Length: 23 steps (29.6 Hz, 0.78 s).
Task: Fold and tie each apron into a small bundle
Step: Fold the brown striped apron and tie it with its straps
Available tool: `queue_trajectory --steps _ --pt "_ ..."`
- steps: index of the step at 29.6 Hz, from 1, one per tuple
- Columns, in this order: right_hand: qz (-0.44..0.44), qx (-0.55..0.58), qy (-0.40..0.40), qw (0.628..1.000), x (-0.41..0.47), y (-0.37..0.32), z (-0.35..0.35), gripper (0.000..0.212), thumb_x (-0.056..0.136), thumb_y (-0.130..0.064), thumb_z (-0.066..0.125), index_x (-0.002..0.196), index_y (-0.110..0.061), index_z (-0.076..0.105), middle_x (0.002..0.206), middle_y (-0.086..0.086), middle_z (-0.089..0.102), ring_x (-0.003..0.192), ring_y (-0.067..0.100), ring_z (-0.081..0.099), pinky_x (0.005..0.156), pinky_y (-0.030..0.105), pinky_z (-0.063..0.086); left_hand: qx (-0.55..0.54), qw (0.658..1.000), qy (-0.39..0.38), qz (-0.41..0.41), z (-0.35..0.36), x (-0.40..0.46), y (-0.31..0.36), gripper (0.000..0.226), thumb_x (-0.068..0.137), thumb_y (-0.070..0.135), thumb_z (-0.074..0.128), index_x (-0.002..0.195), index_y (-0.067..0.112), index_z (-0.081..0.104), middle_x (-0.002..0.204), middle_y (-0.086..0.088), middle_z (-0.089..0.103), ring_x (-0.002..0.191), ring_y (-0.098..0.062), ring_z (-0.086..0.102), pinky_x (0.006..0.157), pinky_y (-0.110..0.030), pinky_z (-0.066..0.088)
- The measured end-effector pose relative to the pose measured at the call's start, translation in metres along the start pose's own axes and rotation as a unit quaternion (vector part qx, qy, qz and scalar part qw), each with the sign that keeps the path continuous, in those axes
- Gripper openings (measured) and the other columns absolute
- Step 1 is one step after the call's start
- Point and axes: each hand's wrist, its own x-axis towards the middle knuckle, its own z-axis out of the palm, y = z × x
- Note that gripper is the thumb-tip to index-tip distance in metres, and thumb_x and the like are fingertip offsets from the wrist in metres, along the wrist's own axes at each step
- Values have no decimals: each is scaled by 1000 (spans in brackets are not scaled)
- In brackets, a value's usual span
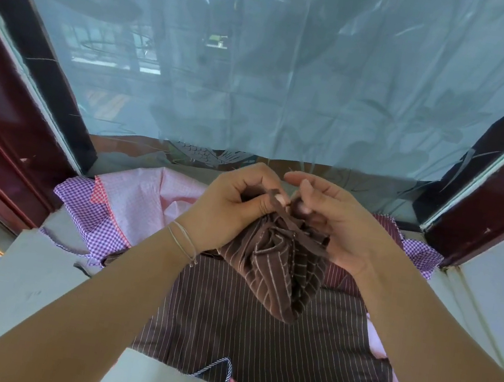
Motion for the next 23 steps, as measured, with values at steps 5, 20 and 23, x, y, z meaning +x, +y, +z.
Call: queue_trajectory --steps 5,20,23 --pt "-1 85 32 996 3 3 -2 15 81 -8 60 84 -17 72 60 -1 50 54 11 50 58 22 49 31 999 -4 28 1 1 -3 28 88 36 61 81 9 61 83 9 56 78 -8 54 78 -23 43" --pt "-26 -500 102 859 20 29 -37 44 89 -52 36 70 -14 47 64 -3 45 58 12 41 62 25 34 142 988 1 54 -2 -9 -3 9 89 17 54 82 22 57 89 1 63 88 -14 61 83 -31 48" --pt "-11 -511 108 853 23 35 -41 41 93 -47 37 70 -15 46 62 -4 44 54 7 39 59 21 34 171 985 0 24 1 -14 -7 10 89 25 51 84 33 53 90 5 65 93 -14 61 88 -32 48"
